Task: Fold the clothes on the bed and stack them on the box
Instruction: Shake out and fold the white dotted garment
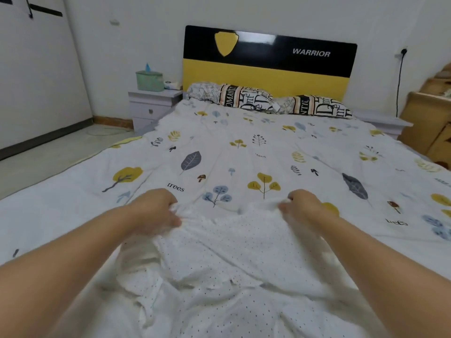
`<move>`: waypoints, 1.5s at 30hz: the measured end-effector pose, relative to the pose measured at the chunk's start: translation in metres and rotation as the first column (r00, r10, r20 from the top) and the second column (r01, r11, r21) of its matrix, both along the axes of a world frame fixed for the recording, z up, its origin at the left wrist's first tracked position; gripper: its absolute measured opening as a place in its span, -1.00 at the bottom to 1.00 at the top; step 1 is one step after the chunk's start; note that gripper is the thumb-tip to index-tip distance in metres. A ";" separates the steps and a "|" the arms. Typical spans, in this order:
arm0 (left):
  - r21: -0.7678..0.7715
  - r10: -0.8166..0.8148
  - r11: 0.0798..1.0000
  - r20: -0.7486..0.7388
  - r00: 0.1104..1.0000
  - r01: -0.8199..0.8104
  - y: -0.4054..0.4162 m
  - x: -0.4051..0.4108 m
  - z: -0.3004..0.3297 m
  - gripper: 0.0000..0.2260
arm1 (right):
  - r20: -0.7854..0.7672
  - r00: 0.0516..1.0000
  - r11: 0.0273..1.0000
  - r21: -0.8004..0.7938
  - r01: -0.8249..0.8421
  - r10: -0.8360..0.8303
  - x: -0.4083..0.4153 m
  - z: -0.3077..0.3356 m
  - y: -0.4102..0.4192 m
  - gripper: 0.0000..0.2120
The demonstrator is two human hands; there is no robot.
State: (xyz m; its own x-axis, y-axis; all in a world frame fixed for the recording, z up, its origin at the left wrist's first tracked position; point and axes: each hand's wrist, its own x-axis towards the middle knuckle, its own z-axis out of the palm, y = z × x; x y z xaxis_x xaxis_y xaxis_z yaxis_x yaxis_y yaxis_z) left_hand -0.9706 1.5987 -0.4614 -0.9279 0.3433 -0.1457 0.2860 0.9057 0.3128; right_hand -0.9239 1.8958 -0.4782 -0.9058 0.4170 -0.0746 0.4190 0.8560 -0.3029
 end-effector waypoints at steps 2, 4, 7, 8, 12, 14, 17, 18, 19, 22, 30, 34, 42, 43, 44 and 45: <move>0.047 0.073 0.997 -0.176 0.982 -0.066 -0.002 -0.016 0.011 -0.62 | -0.202 0.942 0.956 -0.180 0.233 -0.267 0.000 0.021 0.032 -0.80; 0.135 0.169 0.982 -0.321 0.932 -0.131 0.000 -0.031 0.014 -0.67 | -0.298 0.799 0.801 -0.491 0.341 -0.523 0.002 0.035 0.060 -0.81; 0.296 0.304 0.936 -0.400 0.864 -0.192 0.014 -0.040 0.009 -0.81 | -0.244 0.612 0.455 -0.864 0.215 -0.752 0.004 0.045 0.082 -0.85; 0.337 0.341 0.916 -0.375 0.862 -0.216 0.020 -0.040 0.006 -0.75 | -0.239 0.604 0.427 -0.884 0.189 -0.761 0.001 0.045 0.087 -0.84; 0.347 0.325 0.918 -0.375 0.868 -0.194 0.047 -0.016 -0.001 -0.39 | -0.328 0.769 0.790 -0.502 0.351 -0.549 0.011 0.031 0.066 -0.40; 0.277 0.179 0.958 -0.388 0.904 -0.072 0.065 0.012 -0.009 -0.48 | -0.328 0.910 0.964 -0.168 0.208 -0.254 0.029 0.013 0.039 -0.41; 0.059 -0.140 0.986 -0.216 0.966 0.156 0.086 0.059 -0.038 -0.46 | -0.016 0.996 0.986 0.145 -0.085 0.088 0.062 -0.024 -0.005 -0.41; -0.034 -0.224 0.975 -0.146 0.964 0.221 0.090 0.070 -0.051 -0.42 | 0.086 0.989 0.972 0.194 -0.135 0.121 0.071 -0.036 -0.012 -0.41; -0.114 -0.287 0.954 -0.101 0.953 0.276 0.090 0.077 -0.068 -0.36 | 0.168 0.978 0.964 0.212 -0.159 0.124 0.077 -0.046 -0.016 -0.41; -0.227 -0.398 0.905 -0.149 0.905 0.361 0.080 0.082 -0.102 -0.07 | 0.272 0.957 0.970 0.184 -0.156 0.103 0.081 -0.064 -0.013 -0.40; -0.138 -0.343 0.932 -0.051 0.938 0.334 0.074 0.086 -0.094 0.17 | 0.206 0.973 0.993 0.031 -0.113 0.104 0.089 -0.032 -0.014 -0.49; 0.174 -0.155 0.973 0.006 0.988 0.151 0.069 0.105 -0.066 -0.20 | -0.105 0.994 0.969 -0.245 -0.018 -0.008 0.128 0.014 -0.012 -0.58; 0.030 -0.085 0.996 0.051 0.995 0.084 0.065 0.180 -0.032 -0.35 | 0.302 0.941 0.987 -0.009 0.161 -0.150 0.221 0.003 0.020 -0.36; -0.004 -0.087 0.996 0.084 0.993 0.088 0.063 0.188 -0.031 -0.25 | 0.352 0.922 0.985 -0.002 0.171 -0.159 0.230 -0.002 0.020 -0.31; -0.050 -0.093 0.994 0.123 0.988 0.100 0.061 0.195 -0.033 -0.19 | 0.396 0.903 0.982 -0.016 0.186 -0.165 0.237 -0.007 0.017 -0.28; -0.100 -0.111 0.987 0.143 0.983 0.126 0.058 0.201 -0.035 -0.20 | 0.426 0.891 0.979 -0.046 0.197 -0.159 0.244 -0.012 0.015 -0.29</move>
